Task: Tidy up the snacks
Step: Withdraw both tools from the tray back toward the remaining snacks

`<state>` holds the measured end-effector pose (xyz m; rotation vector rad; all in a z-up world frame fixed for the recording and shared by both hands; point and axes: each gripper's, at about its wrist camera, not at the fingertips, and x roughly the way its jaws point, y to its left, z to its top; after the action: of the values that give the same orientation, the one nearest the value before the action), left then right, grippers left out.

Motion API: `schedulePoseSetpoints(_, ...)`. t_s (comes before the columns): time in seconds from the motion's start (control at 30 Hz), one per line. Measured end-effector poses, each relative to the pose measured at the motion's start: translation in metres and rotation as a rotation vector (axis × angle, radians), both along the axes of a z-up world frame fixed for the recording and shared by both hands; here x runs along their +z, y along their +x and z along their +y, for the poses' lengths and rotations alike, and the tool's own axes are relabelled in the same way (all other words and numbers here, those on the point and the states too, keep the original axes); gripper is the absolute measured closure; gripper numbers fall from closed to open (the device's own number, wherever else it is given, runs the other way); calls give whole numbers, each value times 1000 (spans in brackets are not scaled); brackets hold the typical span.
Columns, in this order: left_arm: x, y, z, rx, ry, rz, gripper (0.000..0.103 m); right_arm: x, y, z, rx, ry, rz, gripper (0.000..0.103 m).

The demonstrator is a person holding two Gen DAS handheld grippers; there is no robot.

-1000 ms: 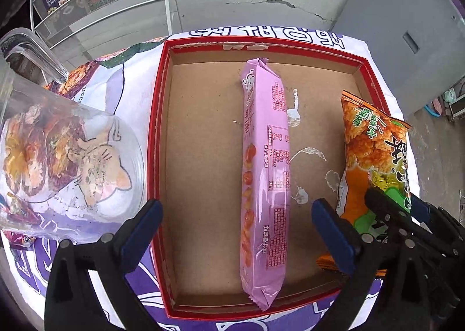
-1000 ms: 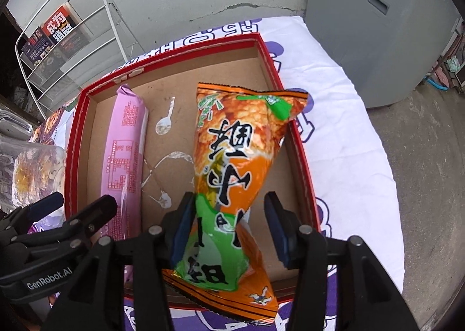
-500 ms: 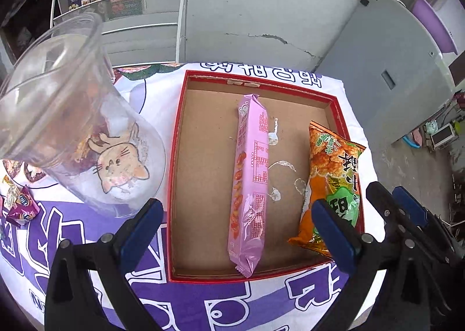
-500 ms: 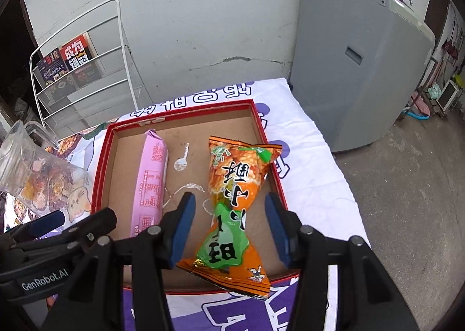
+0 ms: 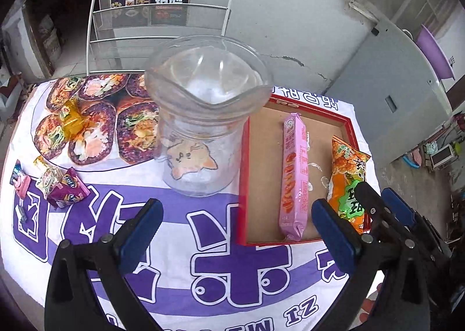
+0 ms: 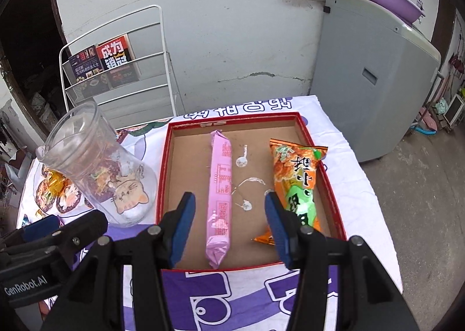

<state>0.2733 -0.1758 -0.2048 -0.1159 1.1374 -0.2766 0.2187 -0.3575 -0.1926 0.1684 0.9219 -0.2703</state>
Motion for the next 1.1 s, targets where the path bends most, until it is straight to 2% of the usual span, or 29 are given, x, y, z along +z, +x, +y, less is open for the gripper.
schedulePoseSetpoints(0.57, 7, 1, 117, 131, 58, -13, 0, 0, 27, 117, 139, 4, 21, 54)
schedulePoseSetpoints(0.9, 13, -2, 166, 196, 82, -37, 0, 2, 38, 169, 212, -3, 16, 54)
schedulePoseSetpoints(1.1, 0, -5, 185, 234, 90, -25, 0, -11, 44, 189, 236, -37, 34, 54)
